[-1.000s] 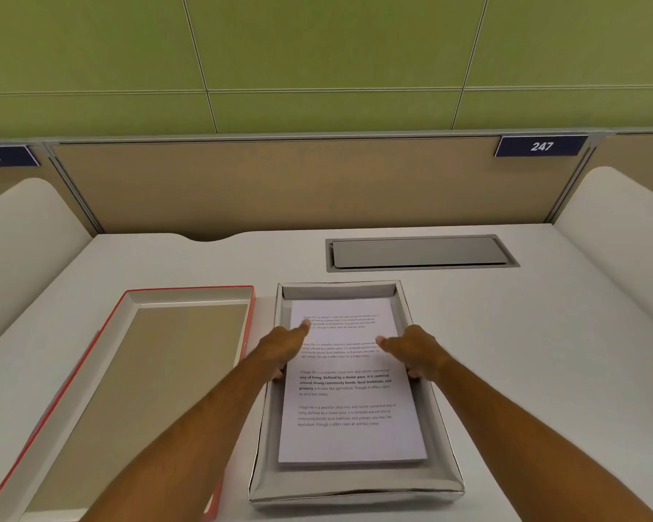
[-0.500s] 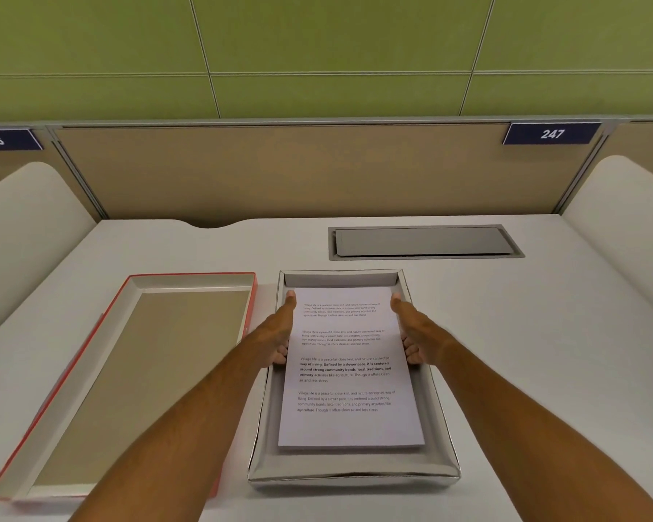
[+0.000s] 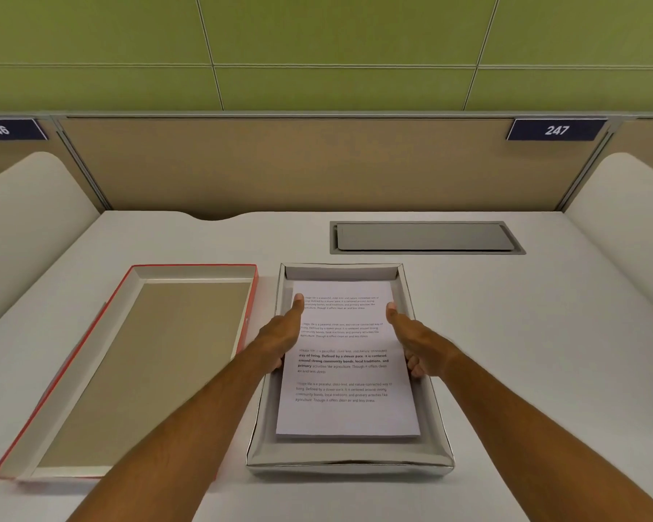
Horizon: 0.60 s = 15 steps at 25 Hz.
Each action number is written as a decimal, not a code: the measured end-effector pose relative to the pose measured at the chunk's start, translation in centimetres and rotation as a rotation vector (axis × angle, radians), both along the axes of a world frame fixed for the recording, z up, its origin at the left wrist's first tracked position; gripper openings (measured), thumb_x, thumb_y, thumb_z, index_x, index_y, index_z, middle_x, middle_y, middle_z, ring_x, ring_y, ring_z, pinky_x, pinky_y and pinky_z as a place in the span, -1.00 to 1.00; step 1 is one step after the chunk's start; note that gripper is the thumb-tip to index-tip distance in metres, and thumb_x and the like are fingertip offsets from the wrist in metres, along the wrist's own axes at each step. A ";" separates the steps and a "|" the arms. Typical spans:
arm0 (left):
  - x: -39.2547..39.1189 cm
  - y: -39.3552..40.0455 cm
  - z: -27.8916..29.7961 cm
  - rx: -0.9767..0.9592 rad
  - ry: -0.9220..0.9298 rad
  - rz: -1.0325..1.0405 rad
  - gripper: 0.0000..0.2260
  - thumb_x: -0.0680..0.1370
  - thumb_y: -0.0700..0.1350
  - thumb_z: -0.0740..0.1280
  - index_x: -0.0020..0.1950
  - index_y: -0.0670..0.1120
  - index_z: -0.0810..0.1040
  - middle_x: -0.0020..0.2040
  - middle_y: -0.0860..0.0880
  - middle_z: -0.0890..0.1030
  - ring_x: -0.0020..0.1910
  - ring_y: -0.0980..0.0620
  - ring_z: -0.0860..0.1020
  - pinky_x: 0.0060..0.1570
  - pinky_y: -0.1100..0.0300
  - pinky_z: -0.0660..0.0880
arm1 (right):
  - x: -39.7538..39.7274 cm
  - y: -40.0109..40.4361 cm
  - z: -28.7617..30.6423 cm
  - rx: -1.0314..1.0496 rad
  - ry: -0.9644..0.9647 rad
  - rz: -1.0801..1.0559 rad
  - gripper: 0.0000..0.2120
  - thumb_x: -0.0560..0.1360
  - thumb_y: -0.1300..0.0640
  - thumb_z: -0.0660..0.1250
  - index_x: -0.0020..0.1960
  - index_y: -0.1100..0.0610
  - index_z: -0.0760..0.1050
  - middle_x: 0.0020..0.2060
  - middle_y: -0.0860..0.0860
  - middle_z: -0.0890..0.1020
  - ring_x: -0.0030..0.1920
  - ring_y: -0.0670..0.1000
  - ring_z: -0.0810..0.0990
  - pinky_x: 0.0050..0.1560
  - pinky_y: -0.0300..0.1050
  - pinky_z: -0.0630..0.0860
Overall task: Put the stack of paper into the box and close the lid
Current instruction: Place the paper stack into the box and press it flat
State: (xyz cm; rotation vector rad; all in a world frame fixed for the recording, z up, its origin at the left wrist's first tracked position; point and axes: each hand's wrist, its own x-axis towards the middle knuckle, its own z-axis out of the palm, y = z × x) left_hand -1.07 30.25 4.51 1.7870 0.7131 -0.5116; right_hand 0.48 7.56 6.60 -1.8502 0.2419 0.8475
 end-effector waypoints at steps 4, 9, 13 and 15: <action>-0.6 -0.1 0.5 -0.143 -0.008 0.004 -0.29 0.51 0.41 -0.02 0.47 -0.03 0.32 0.36 -0.18 0.52 0.34 -0.25 0.45 0.40 -0.20 0.28 | -0.4 0.0 0.4 0.023 0.006 -0.023 -0.48 0.61 -0.26 -0.09 0.27 0.10 0.36 -0.22 0.03 0.55 -0.20 0.06 0.51 0.25 0.20 0.39; -3.9 -0.1 0.1 0.228 -0.100 -0.246 -0.35 0.48 0.14 0.39 0.44 -0.13 0.27 0.39 -0.13 0.48 0.30 -0.17 0.49 0.14 0.04 0.47 | -2.7 -0.5 -0.9 -0.332 -0.337 0.289 -0.51 0.53 -0.07 0.33 0.34 0.19 0.36 0.21 0.12 0.59 0.07 0.11 0.60 0.06 -0.07 0.58; -8.3 -0.5 -1.6 0.458 -0.119 -0.633 0.05 0.35 0.01 0.55 0.57 -0.03 -0.13 0.47 -0.09 0.36 0.28 -0.02 0.47 0.12 0.24 0.51 | -6.7 -1.7 -2.6 -0.583 -0.346 0.702 0.08 0.42 -0.02 0.48 0.58 0.08 -0.27 0.43 0.14 0.38 0.29 0.13 0.52 0.24 -0.06 0.51; -9.4 -1.2 -2.6 0.534 -0.076 -0.692 0.15 0.37 -0.02 0.54 0.54 0.05 -0.37 0.54 -0.11 0.18 0.45 -0.10 0.32 0.35 0.07 0.40 | -7.6 -1.9 -3.2 -0.652 -0.360 0.764 0.15 0.41 -0.02 0.49 0.55 0.03 -0.38 0.44 0.18 0.32 0.32 0.14 0.48 0.31 -0.01 0.46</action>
